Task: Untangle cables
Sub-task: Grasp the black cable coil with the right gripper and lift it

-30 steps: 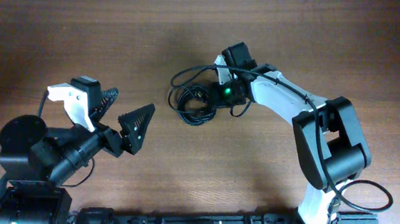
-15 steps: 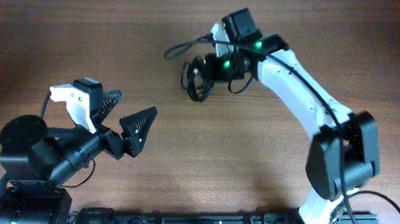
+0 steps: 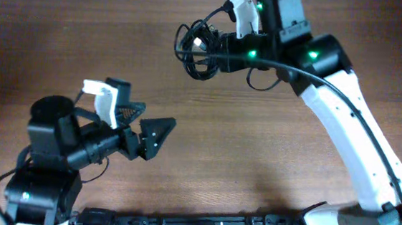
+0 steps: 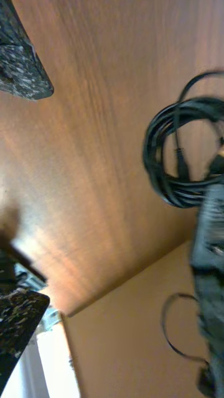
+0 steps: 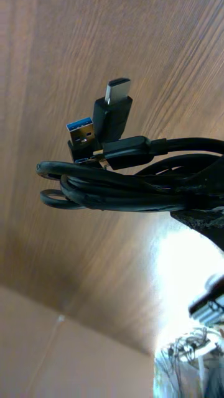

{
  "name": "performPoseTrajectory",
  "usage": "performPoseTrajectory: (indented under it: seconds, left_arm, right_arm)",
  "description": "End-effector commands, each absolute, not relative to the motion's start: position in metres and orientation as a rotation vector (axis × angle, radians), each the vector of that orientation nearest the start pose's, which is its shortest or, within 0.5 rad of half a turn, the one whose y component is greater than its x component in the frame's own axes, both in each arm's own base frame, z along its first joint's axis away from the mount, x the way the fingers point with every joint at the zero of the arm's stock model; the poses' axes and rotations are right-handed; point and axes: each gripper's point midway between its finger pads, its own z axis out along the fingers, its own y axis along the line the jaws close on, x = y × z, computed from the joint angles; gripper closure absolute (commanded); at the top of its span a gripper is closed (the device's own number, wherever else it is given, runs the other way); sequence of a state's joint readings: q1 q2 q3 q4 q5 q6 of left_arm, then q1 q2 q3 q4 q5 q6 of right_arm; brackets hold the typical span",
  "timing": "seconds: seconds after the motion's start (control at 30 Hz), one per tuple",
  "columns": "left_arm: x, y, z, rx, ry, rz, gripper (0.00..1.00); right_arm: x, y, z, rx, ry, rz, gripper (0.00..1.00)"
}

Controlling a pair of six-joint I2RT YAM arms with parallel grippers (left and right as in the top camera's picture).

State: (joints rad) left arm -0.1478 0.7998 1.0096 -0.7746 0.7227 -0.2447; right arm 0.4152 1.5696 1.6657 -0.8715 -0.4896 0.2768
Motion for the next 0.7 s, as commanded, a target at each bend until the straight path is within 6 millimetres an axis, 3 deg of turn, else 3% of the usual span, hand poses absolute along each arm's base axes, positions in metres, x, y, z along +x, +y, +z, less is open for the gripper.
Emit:
performPoseTrajectory:
  seconds: [0.0,0.13,0.33,0.53,0.63,0.67]
  left_arm:
    - [0.210,-0.162,0.295,0.592,2.060,-0.938,0.00]
    - [0.215,-0.168,0.287,0.717,2.031,-0.848,0.00]
    - [0.236,-0.162,0.292,0.757,1.959,-0.624,0.04]
    - [0.232,-0.179,0.304,0.917,1.817,-0.577,0.04]
    - [0.231,-0.181,0.304,0.928,1.811,-0.577,0.08]
    - [0.231,-0.181,0.305,0.927,1.809,-0.578,0.14]
  right_arm:
    - [0.321,0.251,0.353,-0.461,2.265,1.071,0.96]
    - [0.308,0.248,0.361,-0.343,2.312,1.147,0.96]
    - [0.281,0.258,0.350,-0.320,2.430,1.209,0.96]
    - [0.264,0.272,0.349,-0.294,2.483,1.278,0.96]
    - [0.255,0.277,0.355,-0.293,2.496,1.372,0.96]
    - [0.253,0.278,0.356,-0.302,2.496,1.389,0.96]
